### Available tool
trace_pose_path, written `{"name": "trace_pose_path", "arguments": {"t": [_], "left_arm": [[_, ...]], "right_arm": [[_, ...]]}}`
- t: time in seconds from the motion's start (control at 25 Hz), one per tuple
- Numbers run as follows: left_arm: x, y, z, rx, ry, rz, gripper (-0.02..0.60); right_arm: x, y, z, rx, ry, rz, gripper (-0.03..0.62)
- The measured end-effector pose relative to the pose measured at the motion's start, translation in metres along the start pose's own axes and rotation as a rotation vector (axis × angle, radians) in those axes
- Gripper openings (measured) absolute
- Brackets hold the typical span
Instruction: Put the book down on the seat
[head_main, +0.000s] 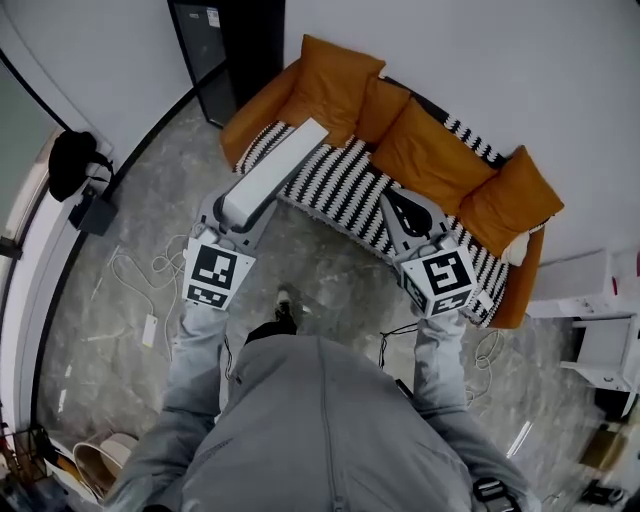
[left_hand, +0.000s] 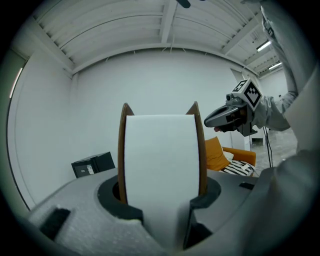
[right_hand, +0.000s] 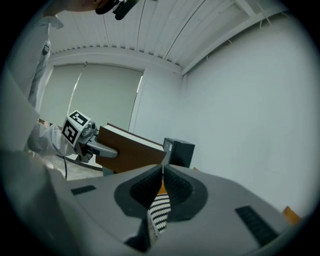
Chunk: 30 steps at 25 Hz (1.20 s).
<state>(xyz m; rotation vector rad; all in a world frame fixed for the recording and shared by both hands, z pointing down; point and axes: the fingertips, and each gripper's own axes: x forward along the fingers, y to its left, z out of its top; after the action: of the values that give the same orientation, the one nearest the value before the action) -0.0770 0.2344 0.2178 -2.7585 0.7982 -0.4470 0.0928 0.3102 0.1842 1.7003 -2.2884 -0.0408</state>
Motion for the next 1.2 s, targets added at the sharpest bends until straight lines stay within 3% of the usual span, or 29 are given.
{"name": "trace_pose_path", "arguments": {"t": [0.84,1.2], "left_arm": [[0.076,0.109,-0.051,-0.06,0.024,-0.025,0.224],[0.106,0.137,-0.073,-0.078,0.045,-0.067,0.224]], "right_arm": [[0.127,-0.039,-0.006,0.033,0.062,-0.041,0.031],[0.173,-0.04,-0.025,0.028,0.152,-0.017,0.031]]}}
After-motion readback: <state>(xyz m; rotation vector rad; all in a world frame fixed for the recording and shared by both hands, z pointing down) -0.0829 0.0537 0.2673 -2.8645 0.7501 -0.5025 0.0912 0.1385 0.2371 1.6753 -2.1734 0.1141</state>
